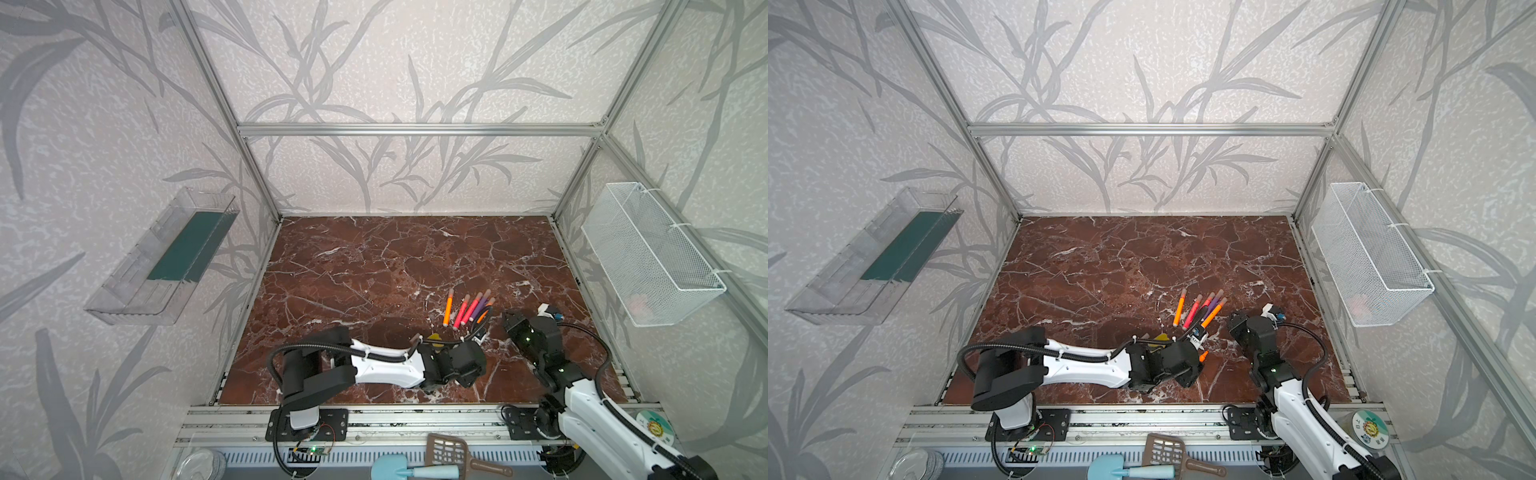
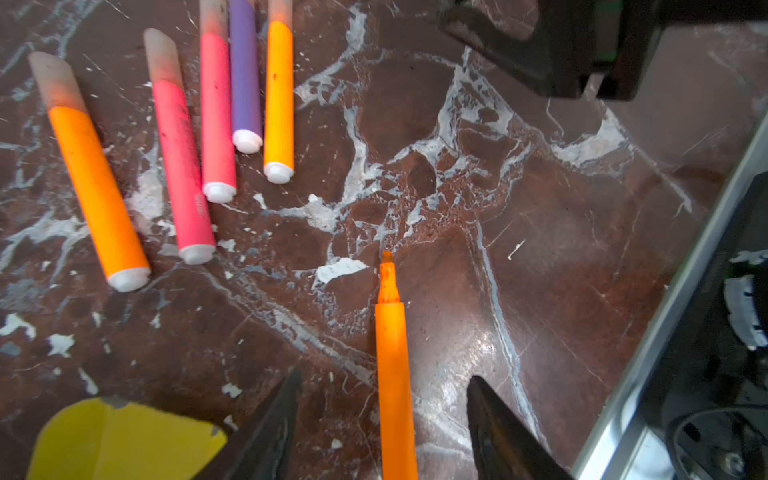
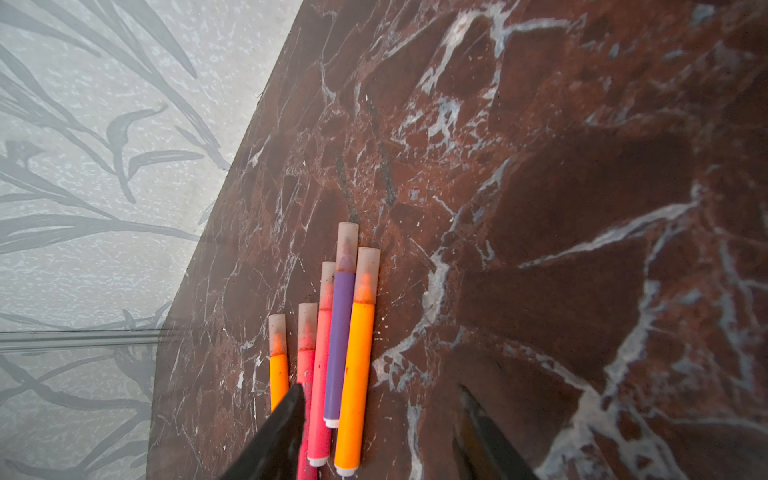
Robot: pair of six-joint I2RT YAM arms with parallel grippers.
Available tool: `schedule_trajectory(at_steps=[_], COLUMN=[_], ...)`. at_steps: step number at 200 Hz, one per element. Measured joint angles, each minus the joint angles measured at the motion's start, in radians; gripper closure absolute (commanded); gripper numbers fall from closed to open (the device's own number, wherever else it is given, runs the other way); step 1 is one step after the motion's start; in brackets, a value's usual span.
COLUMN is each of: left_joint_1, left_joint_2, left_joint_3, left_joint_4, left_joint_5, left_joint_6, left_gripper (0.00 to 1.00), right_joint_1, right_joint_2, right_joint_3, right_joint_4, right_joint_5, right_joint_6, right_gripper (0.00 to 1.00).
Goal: Insert the pens into the pen caps
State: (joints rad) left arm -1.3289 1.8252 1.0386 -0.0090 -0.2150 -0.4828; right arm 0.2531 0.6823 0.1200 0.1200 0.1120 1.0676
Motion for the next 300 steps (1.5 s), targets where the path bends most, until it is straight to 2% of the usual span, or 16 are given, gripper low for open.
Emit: schedule_trajectory(at_steps=[50,90,140,176,201,253,279,300], left_joint_1=[-0.02,-0.054,-0.07,-0.07,-0.069,-0.045,0.004,0.039], left_joint_2=[0.044,0.061,0.109,0.109,0.114,0.095,0.008,-0.111], left_joint_3=[0.025,0.041,0.085,0.087,0.101,0.069,-0.036,-0.128], left_joint_4=[-0.074,-0.106,-0.128,-0.146,-0.173,-0.144,-0.116,-0.074], left_joint_5=[-0.02,-0.019,-0.029,-0.057,-0.08,-0.082,-0.066,-0.07], left_joint_6=[-0.023,-0.034,-0.049,-0.069,-0.081,-0.079,-0.076,-0.074], left_gripper=[0.42,0.45,0.61,0.81,0.9,0.96,0.99,1.0], right_joint_1=[0.0,0.0,0.0,0.0,0.0,0.003,0.069,0.219], right_joint_2=[-0.117,-0.148,-0.148,-0.161,-0.18,-0.203,-0.165,-0.118], right_joint_3=[-0.024,-0.035,-0.035,-0.035,-0.035,-0.035,-0.016,0.019], right_joint_4=[-0.055,-0.085,-0.094,-0.099,-0.105,-0.104,-0.099,-0.069], right_joint_5=[0.02,0.028,0.027,0.022,0.01,-0.039,-0.05,-0.012], right_joint_6=[-0.003,-0.003,-0.003,-0.003,-0.009,-0.058,-0.1,-0.141], right_gripper=[0.44,0.44,0.44,0.44,0.44,0.4,0.36,0.3])
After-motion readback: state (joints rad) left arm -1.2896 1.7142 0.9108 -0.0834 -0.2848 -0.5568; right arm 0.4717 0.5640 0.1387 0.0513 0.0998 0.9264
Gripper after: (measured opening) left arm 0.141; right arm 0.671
